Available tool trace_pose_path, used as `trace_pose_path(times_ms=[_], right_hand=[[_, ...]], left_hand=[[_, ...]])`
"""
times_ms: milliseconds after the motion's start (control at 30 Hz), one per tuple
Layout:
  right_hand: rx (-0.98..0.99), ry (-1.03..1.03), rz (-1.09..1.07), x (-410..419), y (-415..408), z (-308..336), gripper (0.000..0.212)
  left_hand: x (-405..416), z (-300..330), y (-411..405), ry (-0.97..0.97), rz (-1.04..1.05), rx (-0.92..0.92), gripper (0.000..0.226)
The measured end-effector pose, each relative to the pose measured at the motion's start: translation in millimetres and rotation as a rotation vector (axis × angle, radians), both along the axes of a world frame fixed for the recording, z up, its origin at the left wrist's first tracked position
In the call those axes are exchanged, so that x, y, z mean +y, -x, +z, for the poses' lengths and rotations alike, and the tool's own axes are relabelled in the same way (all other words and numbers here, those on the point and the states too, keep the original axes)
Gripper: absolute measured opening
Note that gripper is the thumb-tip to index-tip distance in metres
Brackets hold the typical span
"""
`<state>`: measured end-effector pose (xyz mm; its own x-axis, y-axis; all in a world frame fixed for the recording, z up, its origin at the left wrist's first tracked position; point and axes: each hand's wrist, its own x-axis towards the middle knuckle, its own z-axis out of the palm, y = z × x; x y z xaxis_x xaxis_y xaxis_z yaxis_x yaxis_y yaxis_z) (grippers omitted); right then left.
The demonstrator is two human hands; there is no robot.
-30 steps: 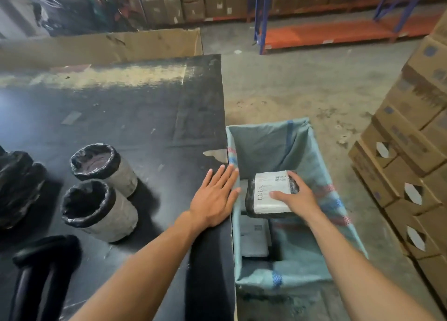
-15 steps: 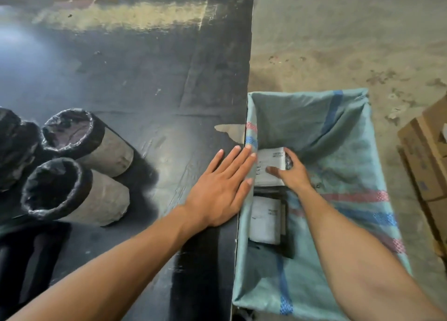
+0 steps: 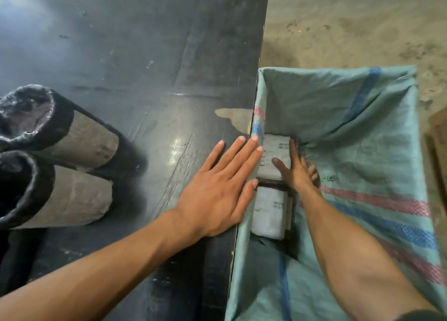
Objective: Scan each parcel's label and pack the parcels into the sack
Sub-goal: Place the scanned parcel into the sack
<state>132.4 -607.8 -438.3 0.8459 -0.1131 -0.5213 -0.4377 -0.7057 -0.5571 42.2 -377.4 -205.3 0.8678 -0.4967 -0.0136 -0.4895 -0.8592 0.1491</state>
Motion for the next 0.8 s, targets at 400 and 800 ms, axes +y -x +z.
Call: trace_pose_path(times_ms=[400, 800], right_hand=[[0.177, 0.359, 0.286, 11, -7, 47, 0.086], [0.190, 0.320, 0.285, 2, 59, 124, 0.075]], left_hand=[[4, -1, -2, 0.007, -0.010, 0.050, 0.058], [4, 1, -1, 0.014, -0.017, 0.056, 0.062]])
